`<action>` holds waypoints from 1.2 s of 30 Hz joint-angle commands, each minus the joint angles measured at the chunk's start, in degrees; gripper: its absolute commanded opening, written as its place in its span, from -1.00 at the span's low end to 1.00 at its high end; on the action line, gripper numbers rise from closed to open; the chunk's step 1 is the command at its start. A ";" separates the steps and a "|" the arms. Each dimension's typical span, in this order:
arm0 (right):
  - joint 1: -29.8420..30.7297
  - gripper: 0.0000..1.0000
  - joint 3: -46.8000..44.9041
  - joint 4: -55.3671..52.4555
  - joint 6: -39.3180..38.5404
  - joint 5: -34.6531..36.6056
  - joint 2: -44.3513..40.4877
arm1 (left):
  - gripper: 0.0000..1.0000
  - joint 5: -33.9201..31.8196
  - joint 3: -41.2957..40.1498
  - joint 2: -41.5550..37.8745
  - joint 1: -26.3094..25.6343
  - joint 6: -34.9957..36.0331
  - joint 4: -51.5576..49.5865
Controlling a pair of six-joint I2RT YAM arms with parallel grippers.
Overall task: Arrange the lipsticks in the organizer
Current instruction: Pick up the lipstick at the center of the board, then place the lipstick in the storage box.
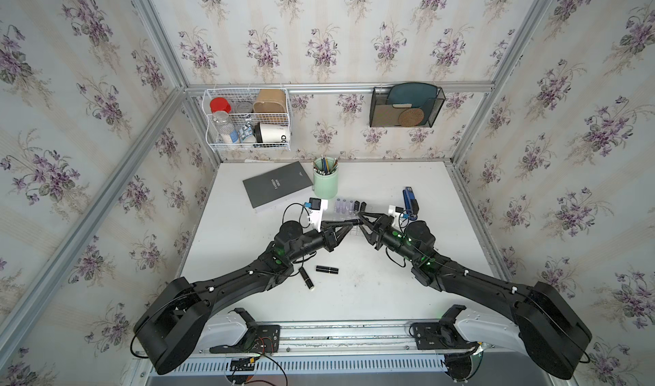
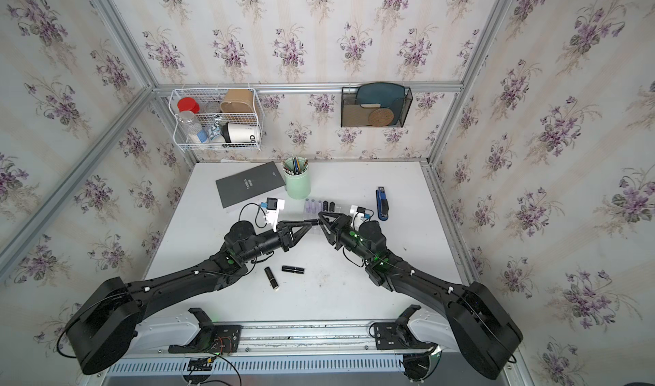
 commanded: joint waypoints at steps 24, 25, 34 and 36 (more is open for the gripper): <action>-9.48 -0.73 5.03 35.19 9.59 -18.96 18.26 | 0.61 3.40 5.23 -19.79 12.20 3.42 -27.87; -10.54 -0.73 5.42 28.44 5.88 -18.76 16.06 | 0.61 3.34 5.02 -19.81 12.28 3.46 -27.79; -12.68 -0.74 21.88 -42.29 -50.47 21.26 3.69 | 0.57 -2.82 4.28 -22.58 16.22 4.53 -36.24; -12.55 -0.74 23.17 -43.68 -54.86 25.04 6.19 | 0.54 -6.62 5.26 -21.99 17.23 5.04 -40.93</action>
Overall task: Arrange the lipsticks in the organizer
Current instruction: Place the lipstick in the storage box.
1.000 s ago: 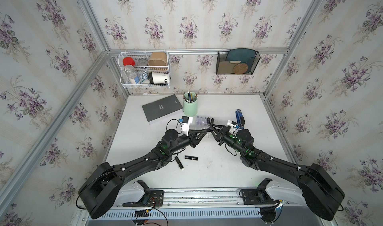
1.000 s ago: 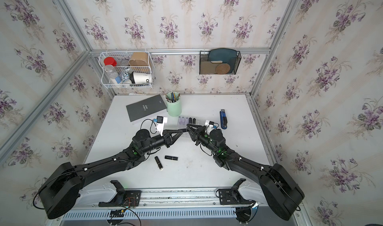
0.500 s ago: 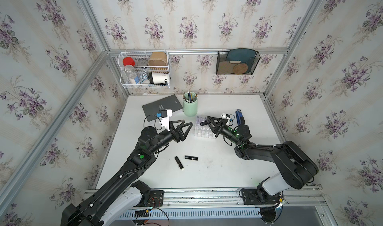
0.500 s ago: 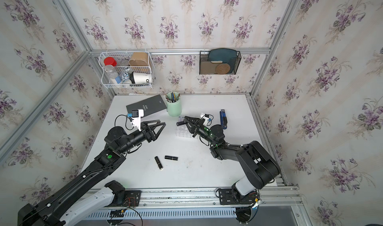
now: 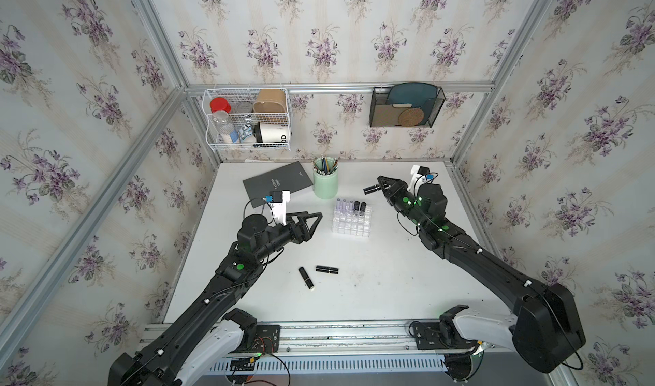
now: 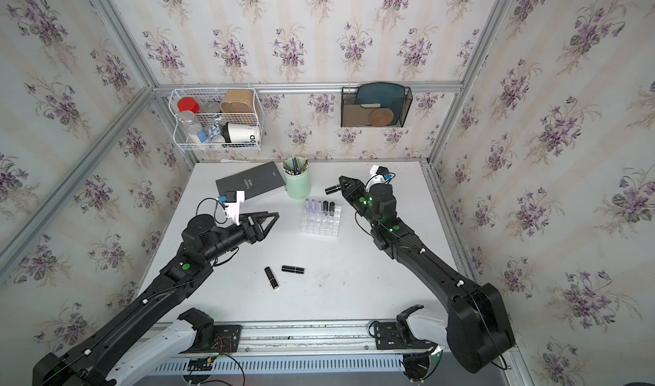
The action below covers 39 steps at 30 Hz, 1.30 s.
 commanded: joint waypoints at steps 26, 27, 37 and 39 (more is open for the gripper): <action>4.21 -0.83 10.38 -3.56 -26.61 20.08 26.60 | 0.49 -7.72 0.36 3.68 2.66 2.93 -8.37; 4.21 -0.83 10.62 -3.52 -26.72 20.07 26.97 | 0.49 -7.65 0.22 3.72 2.72 2.84 -8.19; 6.54 -0.84 10.86 -3.70 -28.68 23.42 29.08 | 0.48 -7.20 0.01 3.19 3.12 2.68 -8.06; 7.15 -0.83 10.60 -3.67 -29.19 24.42 30.26 | 0.48 -7.74 0.69 2.30 3.50 2.93 -9.47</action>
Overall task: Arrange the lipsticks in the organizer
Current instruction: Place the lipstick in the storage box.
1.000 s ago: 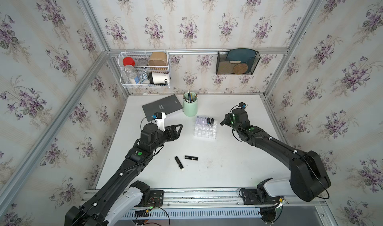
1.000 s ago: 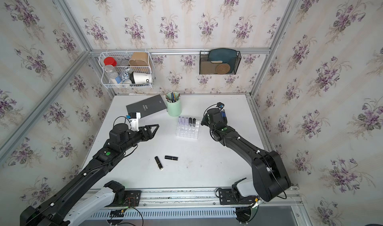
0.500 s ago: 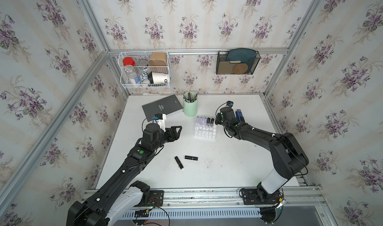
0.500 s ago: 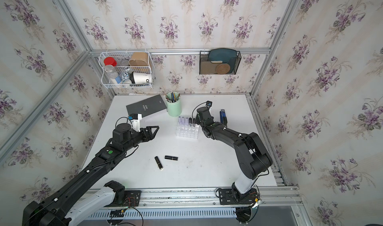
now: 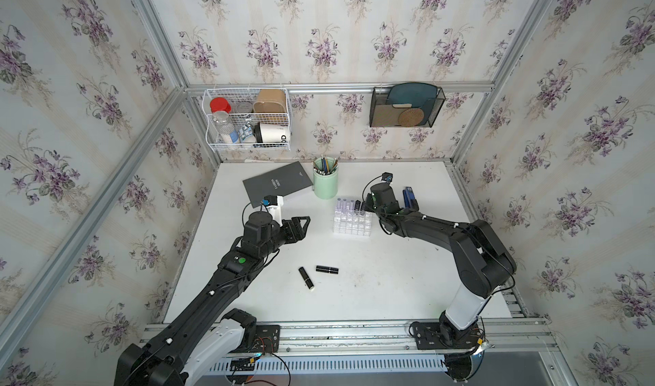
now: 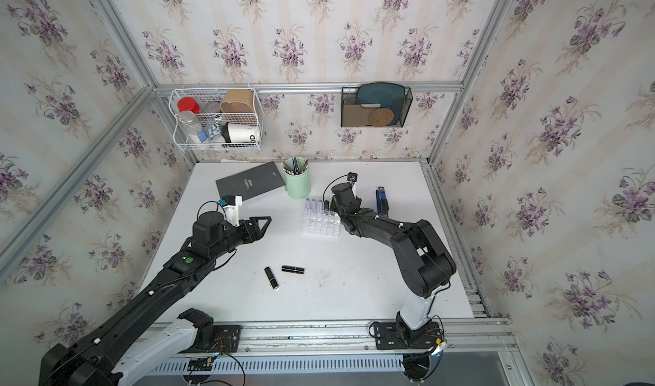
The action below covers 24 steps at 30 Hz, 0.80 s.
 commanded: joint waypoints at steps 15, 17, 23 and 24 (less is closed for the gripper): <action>2.81 -0.15 0.87 -6.88 1.30 -1.37 -7.26 | 0.56 -11.43 6.14 -5.50 4.04 1.98 -18.26; 2.93 -0.14 0.61 -8.96 1.47 -2.28 -9.75 | 0.56 -13.07 7.59 -5.28 5.03 2.03 -21.81; 11.03 -0.13 -0.96 -15.17 0.88 -6.69 -13.99 | 0.56 -17.45 10.43 -5.23 7.83 3.07 -31.31; 13.54 -0.12 -1.10 -16.26 0.84 -7.67 -13.89 | 0.56 -17.45 10.01 -5.43 8.35 2.80 -31.92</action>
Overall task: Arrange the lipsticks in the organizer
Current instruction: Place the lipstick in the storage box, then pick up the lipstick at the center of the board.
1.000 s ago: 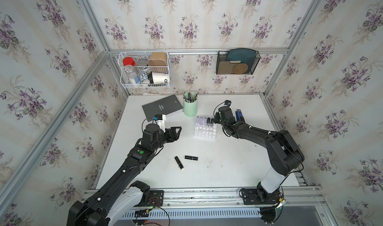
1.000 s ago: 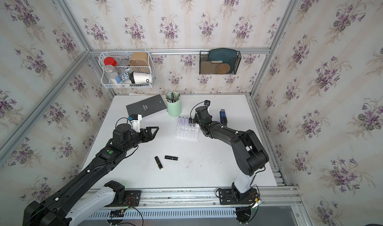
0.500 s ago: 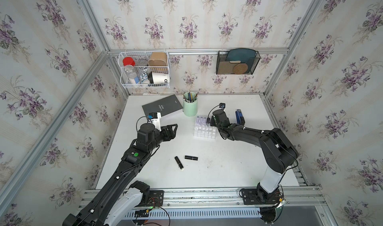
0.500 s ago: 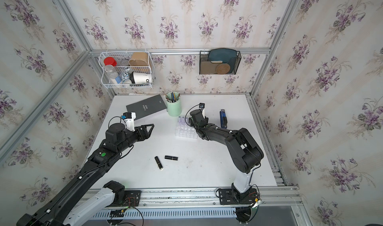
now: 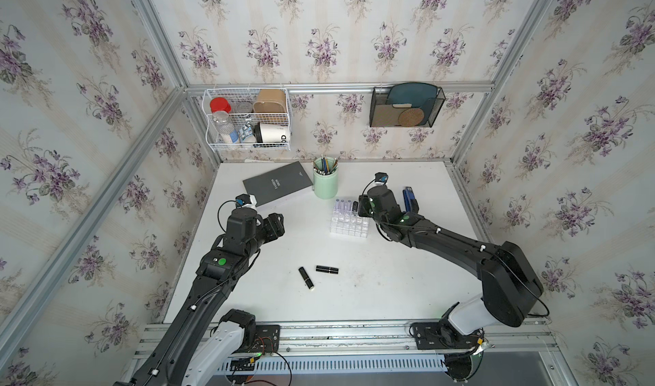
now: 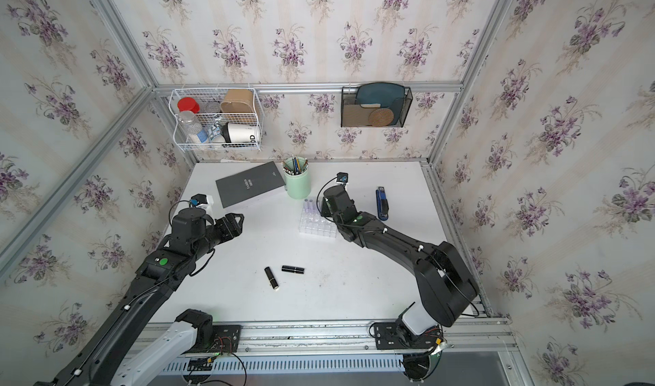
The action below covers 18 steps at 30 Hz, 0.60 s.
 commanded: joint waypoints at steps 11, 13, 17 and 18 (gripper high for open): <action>23.09 -0.11 8.50 -16.46 -6.27 -17.89 12.06 | 0.48 2.77 -6.42 -0.47 5.23 -6.40 -7.55; 25.13 -0.11 11.53 -18.22 -7.06 -18.18 14.83 | 0.47 2.53 -7.75 -1.02 5.23 -7.84 -7.88; 27.96 -0.11 14.80 -20.38 -6.97 -15.80 18.51 | 0.47 -0.36 -7.70 -2.79 5.43 -7.67 -9.59; 28.52 -0.11 14.78 -20.44 -6.87 -15.48 19.00 | 0.47 -0.72 -7.63 -3.13 5.52 -7.45 -9.68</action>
